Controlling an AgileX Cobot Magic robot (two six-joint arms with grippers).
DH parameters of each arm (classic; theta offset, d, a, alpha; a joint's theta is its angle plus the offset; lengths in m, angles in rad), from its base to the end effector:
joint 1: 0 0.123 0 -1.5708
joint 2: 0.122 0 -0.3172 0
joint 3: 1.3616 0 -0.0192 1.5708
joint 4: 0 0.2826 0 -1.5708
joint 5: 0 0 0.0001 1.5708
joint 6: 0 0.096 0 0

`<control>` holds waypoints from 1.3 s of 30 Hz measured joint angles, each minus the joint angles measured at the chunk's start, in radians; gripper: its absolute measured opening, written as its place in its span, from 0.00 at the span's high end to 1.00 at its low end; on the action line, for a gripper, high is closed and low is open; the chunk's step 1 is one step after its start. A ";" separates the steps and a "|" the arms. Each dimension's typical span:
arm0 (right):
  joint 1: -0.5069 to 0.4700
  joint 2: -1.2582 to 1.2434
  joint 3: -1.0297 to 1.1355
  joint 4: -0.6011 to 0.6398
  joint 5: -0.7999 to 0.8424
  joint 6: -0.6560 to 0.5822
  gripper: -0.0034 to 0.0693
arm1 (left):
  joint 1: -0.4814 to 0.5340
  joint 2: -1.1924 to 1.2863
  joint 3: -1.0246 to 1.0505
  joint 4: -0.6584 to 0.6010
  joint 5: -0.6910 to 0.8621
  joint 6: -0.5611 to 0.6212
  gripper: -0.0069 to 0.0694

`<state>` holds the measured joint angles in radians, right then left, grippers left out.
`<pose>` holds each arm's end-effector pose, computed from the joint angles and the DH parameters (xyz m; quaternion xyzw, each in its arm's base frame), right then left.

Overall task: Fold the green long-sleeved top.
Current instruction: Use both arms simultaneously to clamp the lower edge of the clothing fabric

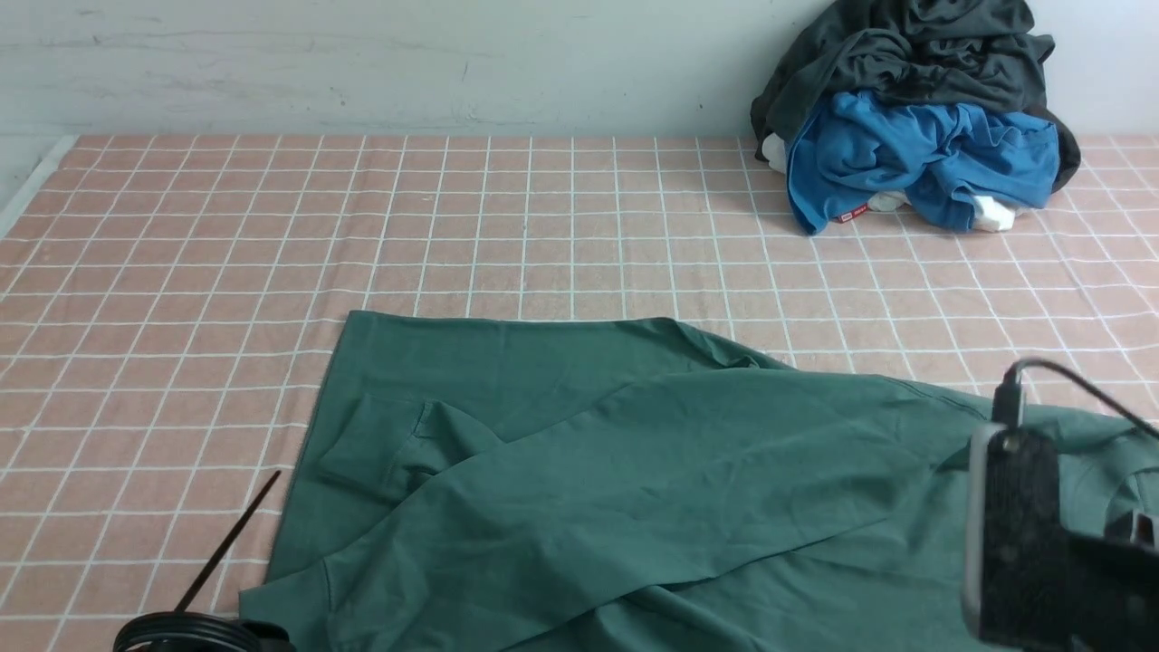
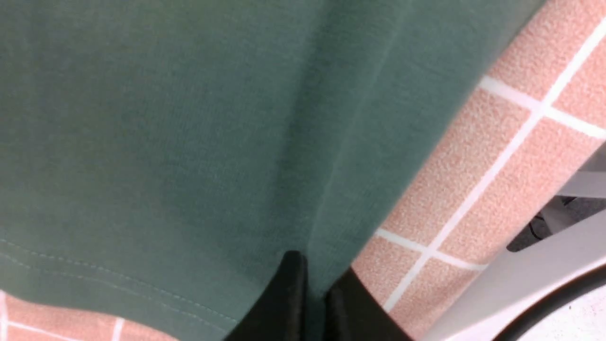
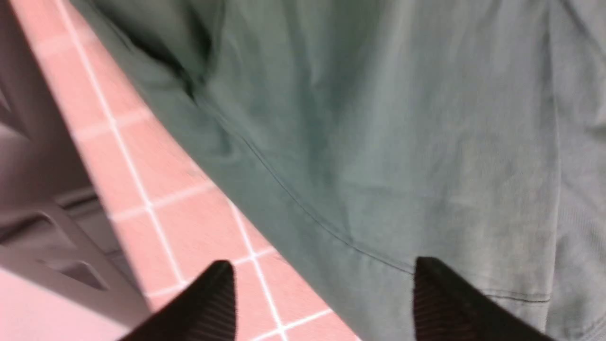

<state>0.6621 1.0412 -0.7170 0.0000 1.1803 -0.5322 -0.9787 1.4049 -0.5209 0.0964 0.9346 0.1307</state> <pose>0.1325 0.1033 0.2716 -0.5606 0.8245 0.0050 0.0765 0.1078 -0.1470 0.1567 -0.5513 -0.8297 -0.0661 0.0581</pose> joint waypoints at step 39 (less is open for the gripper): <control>0.000 0.174 0.380 -0.416 -0.490 0.075 0.38 | 0.000 0.000 0.000 0.001 -0.029 0.000 0.90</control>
<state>0.6621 1.2151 -0.3372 -0.4162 0.6899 -0.4569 -0.9787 1.4049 -0.5209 0.0973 0.9055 0.1307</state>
